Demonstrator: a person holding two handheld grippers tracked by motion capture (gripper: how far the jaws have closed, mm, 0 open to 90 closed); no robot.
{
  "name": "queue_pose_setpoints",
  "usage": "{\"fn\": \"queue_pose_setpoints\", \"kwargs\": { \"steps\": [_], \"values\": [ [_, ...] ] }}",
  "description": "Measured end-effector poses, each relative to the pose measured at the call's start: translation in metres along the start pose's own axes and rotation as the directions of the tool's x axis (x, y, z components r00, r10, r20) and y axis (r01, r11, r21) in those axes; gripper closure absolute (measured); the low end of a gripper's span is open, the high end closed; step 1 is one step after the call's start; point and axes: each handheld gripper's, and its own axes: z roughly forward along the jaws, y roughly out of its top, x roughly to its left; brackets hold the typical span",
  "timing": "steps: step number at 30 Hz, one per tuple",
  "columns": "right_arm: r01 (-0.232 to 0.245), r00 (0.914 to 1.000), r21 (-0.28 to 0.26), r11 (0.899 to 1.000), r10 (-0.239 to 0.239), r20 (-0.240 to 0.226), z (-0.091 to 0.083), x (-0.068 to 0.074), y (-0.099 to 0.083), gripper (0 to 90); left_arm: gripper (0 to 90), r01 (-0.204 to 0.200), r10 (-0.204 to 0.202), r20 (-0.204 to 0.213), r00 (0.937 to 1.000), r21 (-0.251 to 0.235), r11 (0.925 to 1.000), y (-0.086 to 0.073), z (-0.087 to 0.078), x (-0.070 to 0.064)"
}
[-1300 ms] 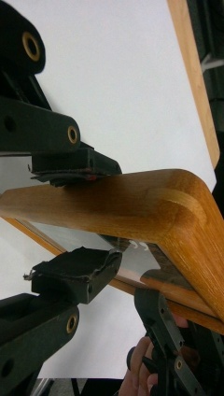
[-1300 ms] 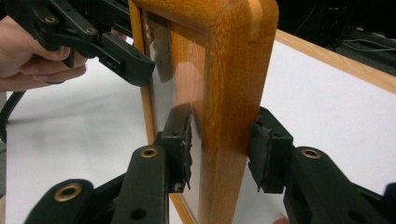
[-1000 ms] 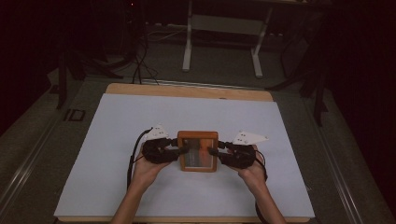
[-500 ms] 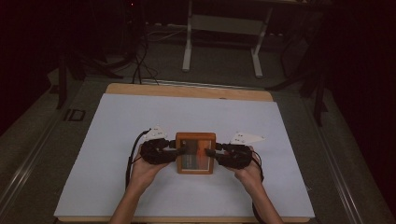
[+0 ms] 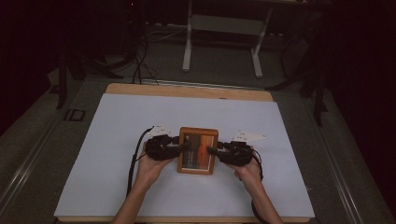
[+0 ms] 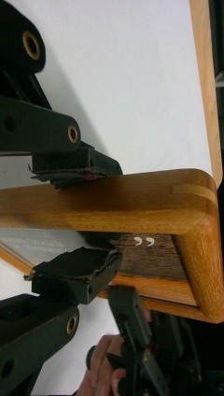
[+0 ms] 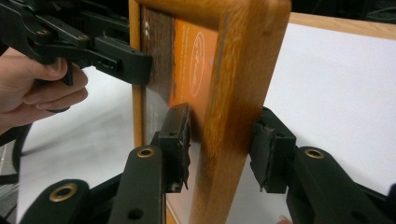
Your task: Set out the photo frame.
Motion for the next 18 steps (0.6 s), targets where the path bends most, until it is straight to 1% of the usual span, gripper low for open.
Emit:
{"fn": "queue_pose_setpoints", "kwargs": {
  "steps": [3,5,10,13,15,18],
  "values": [
    [-0.012,0.9999,0.003,1.000,0.012,-0.002,0.0012,-0.0023,-0.0002,60.1,55.4,0.008,-0.008,0.006,0.9999,-0.005,1.0000,-0.0003,0.0025,0.0029],
    [-0.001,1.0000,0.009,1.000,0.001,0.007,0.0017,-0.0023,0.0006,59.0,55.5,0.008,-0.008,0.007,0.9999,-0.001,1.0000,-0.0005,0.0031,0.0029],
    [0.029,0.9984,0.025,0.999,-0.031,0.047,0.0011,-0.0001,0.0028,57.3,53.1,-0.013,0.013,-0.008,0.9999,0.027,0.9996,-0.0009,0.0053,-0.0010],
    [0.036,0.9985,0.031,0.999,-0.037,0.041,-0.0003,-0.0005,0.0028,56.0,50.5,-0.012,0.012,-0.010,0.9999,0.033,0.9994,-0.0011,0.0052,-0.0018],
    [0.034,0.9985,0.032,0.999,-0.036,0.041,-0.0010,-0.0007,0.0027,54.9,50.3,-0.016,0.016,-0.016,0.9997,0.038,0.9992,-0.0016,0.0045,-0.0019],
    [0.029,0.9990,0.022,0.999,-0.030,0.033,-0.0046,-0.0018,0.0030,51.9,46.5,-0.017,0.017,-0.018,0.9997,0.047,0.9988,-0.0020,0.0013,-0.0013]
  ]
}}
